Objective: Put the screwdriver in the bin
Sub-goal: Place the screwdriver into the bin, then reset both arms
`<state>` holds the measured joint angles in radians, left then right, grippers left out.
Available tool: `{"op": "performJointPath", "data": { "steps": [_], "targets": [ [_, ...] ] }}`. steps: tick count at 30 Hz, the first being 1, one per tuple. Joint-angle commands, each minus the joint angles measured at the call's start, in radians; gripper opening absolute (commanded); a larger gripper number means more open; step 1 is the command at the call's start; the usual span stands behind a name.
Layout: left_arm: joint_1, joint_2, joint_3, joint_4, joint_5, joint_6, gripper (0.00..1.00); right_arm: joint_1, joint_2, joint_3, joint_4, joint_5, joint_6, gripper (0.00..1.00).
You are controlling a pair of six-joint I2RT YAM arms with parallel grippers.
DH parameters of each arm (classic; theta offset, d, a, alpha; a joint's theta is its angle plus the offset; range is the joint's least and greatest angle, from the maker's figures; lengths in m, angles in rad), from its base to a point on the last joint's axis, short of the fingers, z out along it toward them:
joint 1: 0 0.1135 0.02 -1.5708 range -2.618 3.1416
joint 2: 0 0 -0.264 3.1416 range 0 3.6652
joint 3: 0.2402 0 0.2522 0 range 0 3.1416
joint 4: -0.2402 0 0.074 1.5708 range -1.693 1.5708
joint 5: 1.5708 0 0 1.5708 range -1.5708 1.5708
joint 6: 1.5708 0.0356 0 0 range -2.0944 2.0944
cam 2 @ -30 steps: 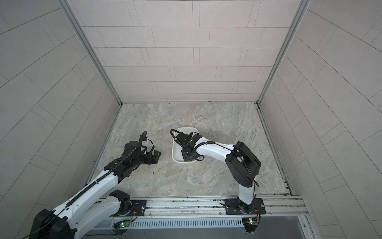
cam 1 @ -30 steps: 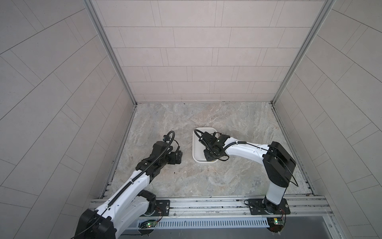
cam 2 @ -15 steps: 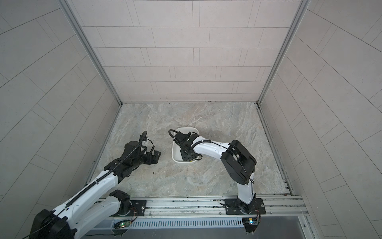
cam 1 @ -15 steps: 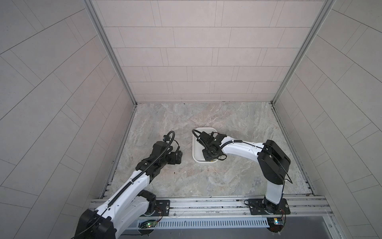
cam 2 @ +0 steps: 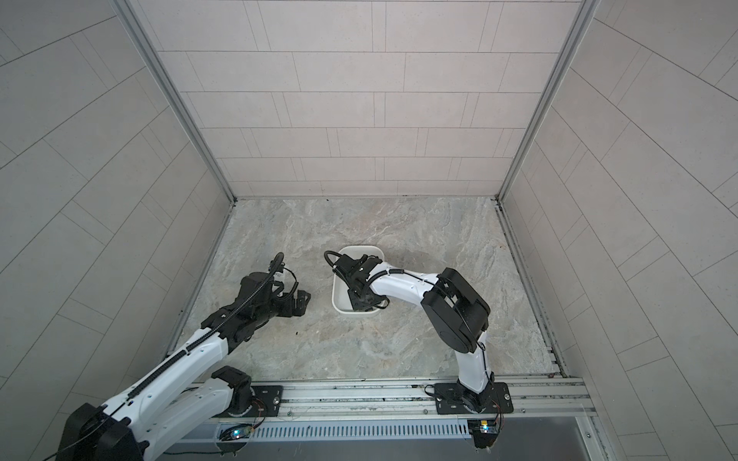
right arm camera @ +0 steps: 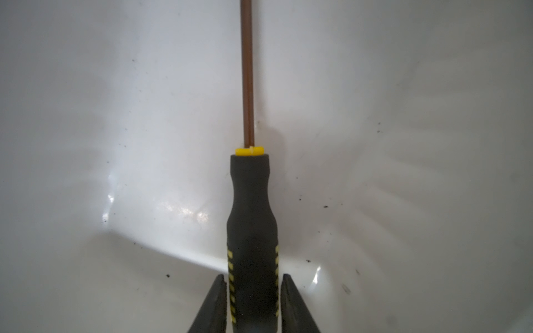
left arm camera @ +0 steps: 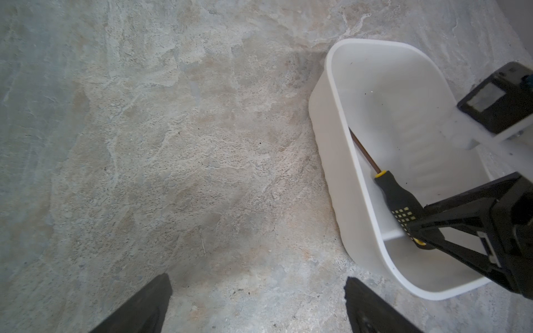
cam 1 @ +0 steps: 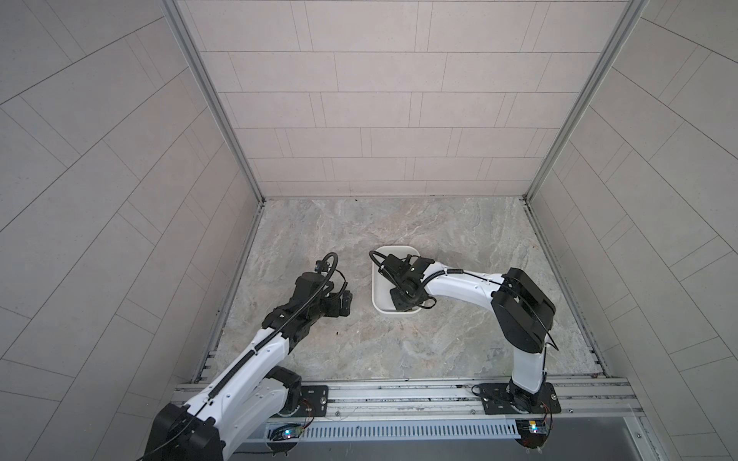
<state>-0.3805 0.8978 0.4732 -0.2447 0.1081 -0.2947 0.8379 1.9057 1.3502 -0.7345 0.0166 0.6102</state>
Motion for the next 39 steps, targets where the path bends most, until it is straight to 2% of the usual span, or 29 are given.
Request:
{"op": "performJointPath", "data": {
  "steps": [1,11,18,22,25,31,35,39],
  "targets": [
    [-0.006,-0.005,0.025,-0.01,-0.009,0.015,1.0,0.008,0.009,0.02,-0.032,0.028,0.002,0.28],
    [-0.006,-0.01,0.019,-0.008,-0.015,0.015,1.0,0.009,-0.058,0.046,-0.075,0.008,-0.044,0.31],
    [-0.005,-0.01,0.019,0.001,-0.032,0.019,1.0,0.007,-0.208,0.08,-0.144,-0.007,-0.185,0.33],
    [-0.006,-0.024,0.01,0.027,-0.08,0.031,1.0,-0.031,-0.334,0.007,-0.091,0.017,-0.275,0.34],
    [-0.007,-0.058,-0.009,0.08,-0.13,0.055,1.0,-0.131,-0.47,-0.127,0.041,-0.029,-0.314,0.34],
    [-0.005,-0.081,-0.034,0.216,-0.305,0.165,1.0,-0.451,-0.704,-0.387,0.275,-0.065,-0.307,0.35],
    [-0.003,0.004,-0.022,0.304,-0.402,0.279,1.0,-0.599,-0.794,-0.511,0.402,-0.002,-0.348,0.35],
    [0.003,0.138,0.032,0.366,-0.429,0.394,1.0,-0.7,-0.864,-0.66,0.604,0.062,-0.36,0.35]
  ]
}}
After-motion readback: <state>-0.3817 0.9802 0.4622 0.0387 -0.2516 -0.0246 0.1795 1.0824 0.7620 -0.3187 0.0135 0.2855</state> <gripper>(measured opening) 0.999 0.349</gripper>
